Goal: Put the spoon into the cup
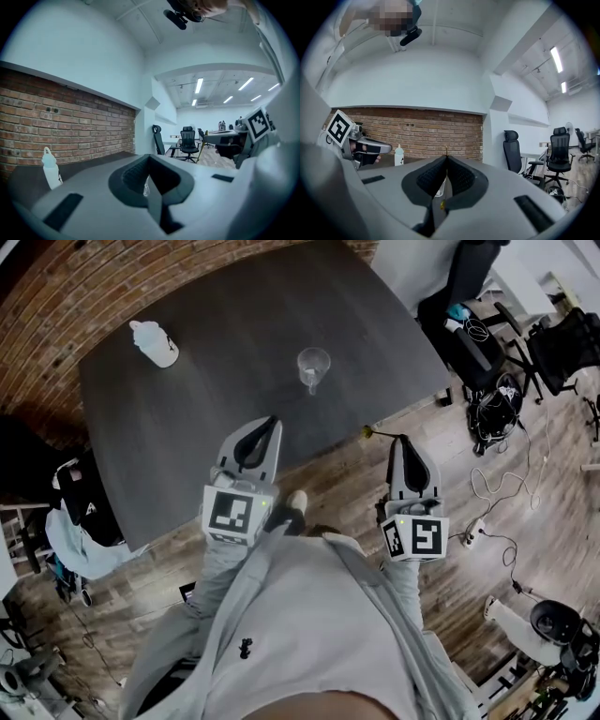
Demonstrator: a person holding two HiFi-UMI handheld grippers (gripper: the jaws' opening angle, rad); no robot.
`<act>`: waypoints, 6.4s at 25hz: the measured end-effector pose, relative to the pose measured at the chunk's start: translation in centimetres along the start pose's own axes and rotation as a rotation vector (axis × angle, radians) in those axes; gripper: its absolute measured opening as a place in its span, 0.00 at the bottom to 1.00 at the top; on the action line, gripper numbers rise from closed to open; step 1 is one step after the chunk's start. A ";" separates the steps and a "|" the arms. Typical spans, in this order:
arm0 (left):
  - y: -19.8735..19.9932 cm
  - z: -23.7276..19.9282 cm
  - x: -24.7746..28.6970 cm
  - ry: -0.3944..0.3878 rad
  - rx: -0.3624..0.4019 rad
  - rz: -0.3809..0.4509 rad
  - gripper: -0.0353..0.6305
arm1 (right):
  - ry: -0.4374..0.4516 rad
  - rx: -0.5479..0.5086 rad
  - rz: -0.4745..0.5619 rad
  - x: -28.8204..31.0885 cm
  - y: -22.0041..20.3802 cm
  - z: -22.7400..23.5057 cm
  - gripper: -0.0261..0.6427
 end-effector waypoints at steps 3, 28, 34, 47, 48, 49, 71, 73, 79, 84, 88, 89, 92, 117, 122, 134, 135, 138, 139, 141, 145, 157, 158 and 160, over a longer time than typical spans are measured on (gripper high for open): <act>-0.6 -0.9 0.9 -0.008 -0.008 -0.013 0.08 | 0.001 0.000 -0.012 1.4 -0.1 -0.2 0.07; -0.7 -8.5 14.3 0.273 -0.070 -0.098 0.08 | 0.314 -0.017 -0.090 22.5 2.8 6.4 0.07; 0.0 -8.8 16.3 0.389 -0.119 -0.145 0.08 | 0.434 0.004 -0.092 26.9 3.6 7.9 0.07; -0.7 -10.3 15.2 0.469 -0.085 -0.195 0.08 | 0.559 0.021 -0.142 30.2 2.9 5.9 0.07; -0.7 -10.5 15.2 0.467 -0.084 -0.194 0.08 | 0.558 0.020 -0.142 30.2 3.0 5.8 0.07; -0.7 -10.6 15.3 0.467 -0.084 -0.193 0.08 | 0.556 0.019 -0.141 30.3 3.1 5.8 0.07; -3.1 -9.4 15.4 0.473 -0.167 -0.240 0.08 | 0.661 0.051 -0.250 30.2 0.4 3.5 0.07; -3.4 -9.2 15.2 0.469 -0.169 -0.245 0.08 | 0.667 0.056 -0.271 30.0 -0.4 3.3 0.07; -4.2 -9.0 14.7 0.458 -0.192 -0.263 0.08 | 0.683 0.053 -0.336 29.4 -2.8 2.6 0.07; -5.1 -8.5 15.1 0.432 -0.179 -0.271 0.08 | 0.700 0.057 -0.397 29.1 -5.1 2.3 0.07; -5.3 -8.4 15.0 0.406 -0.153 -0.271 0.08 | 0.705 0.071 -0.434 29.1 -6.5 1.8 0.07; -5.4 -8.5 14.9 0.408 -0.155 -0.271 0.08 | 0.705 0.070 -0.443 29.2 -6.9 1.6 0.07; -5.7 -8.6 14.7 0.407 -0.158 -0.273 0.08 | 0.691 0.086 -0.473 29.4 -8.3 1.6 0.07; -6.0 -8.6 14.9 0.433 -0.219 -0.278 0.08 | 0.633 0.116 -0.514 31.0 -11.6 3.1 0.07; -5.8 -8.7 14.8 0.440 -0.224 -0.276 0.08 | 0.625 0.106 -0.524 31.2 -11.7 3.3 0.07; -5.6 -8.6 14.6 0.442 -0.221 -0.278 0.08 | 0.586 0.091 -0.607 31.1 -13.0 4.2 0.07; -5.6 -8.6 14.6 0.440 -0.217 -0.279 0.08 | 0.586 0.090 -0.607 31.1 -13.0 4.3 0.07; -5.4 -8.5 14.5 0.432 -0.193 -0.278 0.08 | 0.586 0.091 -0.610 31.1 -13.2 4.4 0.07; -5.3 -8.6 14.5 0.432 -0.189 -0.277 0.08 | 0.586 0.094 -0.615 31.1 -13.2 4.4 0.08; -5.2 -8.7 14.6 0.427 -0.170 -0.275 0.08 | 0.587 0.103 -0.631 31.1 -13.5 4.5 0.16; -4.9 -8.8 14.6 0.432 -0.172 -0.277 0.08 | 0.588 0.108 -0.645 31.1 -13.7 4.6 0.20; -4.3 -8.6 14.8 0.440 -0.164 -0.262 0.08 | 0.581 0.103 -0.615 31.0 -12.8 5.2 0.20; -4.2 -8.7 14.8 0.446 -0.174 -0.262 0.08 | 0.578 0.104 -0.609 31.1 -12.5 5.3 0.20; -4.0 -8.9 14.6 0.447 -0.163 -0.256 0.08 | 0.576 0.105 -0.598 31.1 -12.1 5.3 0.20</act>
Point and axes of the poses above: the fingertips, and each gripper's own axes: x forward along the fingers, z to its right, y out of its top, the point moved 5 cm from there along -x, backward along the fingers, and after that the axes turned 13 degrees about x, right-handed, at the moved point
